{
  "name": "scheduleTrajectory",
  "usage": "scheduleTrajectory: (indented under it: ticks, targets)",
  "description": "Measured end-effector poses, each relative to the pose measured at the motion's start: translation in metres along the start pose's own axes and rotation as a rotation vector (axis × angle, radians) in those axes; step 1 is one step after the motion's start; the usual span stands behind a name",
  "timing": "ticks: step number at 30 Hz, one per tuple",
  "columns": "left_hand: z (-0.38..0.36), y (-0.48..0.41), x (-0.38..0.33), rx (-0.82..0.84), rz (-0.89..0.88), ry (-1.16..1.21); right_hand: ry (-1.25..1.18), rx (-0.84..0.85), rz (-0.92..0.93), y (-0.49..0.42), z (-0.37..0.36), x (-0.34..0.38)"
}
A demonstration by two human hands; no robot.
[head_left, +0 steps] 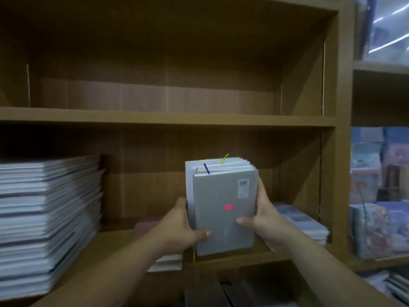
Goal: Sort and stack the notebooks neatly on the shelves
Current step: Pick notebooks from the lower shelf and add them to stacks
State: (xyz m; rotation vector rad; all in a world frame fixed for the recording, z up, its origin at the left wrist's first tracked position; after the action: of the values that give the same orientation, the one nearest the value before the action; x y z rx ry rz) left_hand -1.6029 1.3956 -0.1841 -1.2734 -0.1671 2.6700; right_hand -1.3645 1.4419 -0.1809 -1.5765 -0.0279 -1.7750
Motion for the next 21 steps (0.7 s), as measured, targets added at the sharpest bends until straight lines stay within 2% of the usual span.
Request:
scheduleTrajectory:
  ticks: [3,7,10,14,18,21]
  targets:
    - [-0.011,-0.008,0.017,0.050,0.020,0.006,-0.010,-0.026,-0.085,-0.001,-0.001,-0.027]
    - [-0.020,-0.013,0.026,0.057,-0.041,0.058,-0.125,-0.065,-0.144,0.002,-0.011,-0.054]
    - [-0.036,-0.014,0.032,0.102,0.011,-0.090,-0.140,-0.132,-0.171,0.003,-0.021,-0.065]
    - [-0.042,-0.016,0.037,0.102,0.049,-0.241,0.020,-0.186,-0.159,0.003,-0.028,-0.067]
    - [-0.036,-0.002,0.017,0.046,0.044,-0.143,0.046,-0.320,-0.145,0.004,-0.040,-0.058]
    - [-0.017,0.020,0.000,-0.008,-0.083,0.011,0.036,-0.391,-0.062,0.002,-0.049,-0.030]
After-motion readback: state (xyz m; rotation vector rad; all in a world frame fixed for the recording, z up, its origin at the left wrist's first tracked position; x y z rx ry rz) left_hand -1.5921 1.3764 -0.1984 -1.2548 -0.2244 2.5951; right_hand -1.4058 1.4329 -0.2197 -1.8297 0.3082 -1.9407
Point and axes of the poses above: each hand's wrist, its own y-axis away from the middle knuckle, its own z-axis out of the back of the hand, x = y × z, the point moved 1 cm from there along -y, towards the middle knuckle, and after that the axes turned 8 degrees about x, right-handed, at the moved point
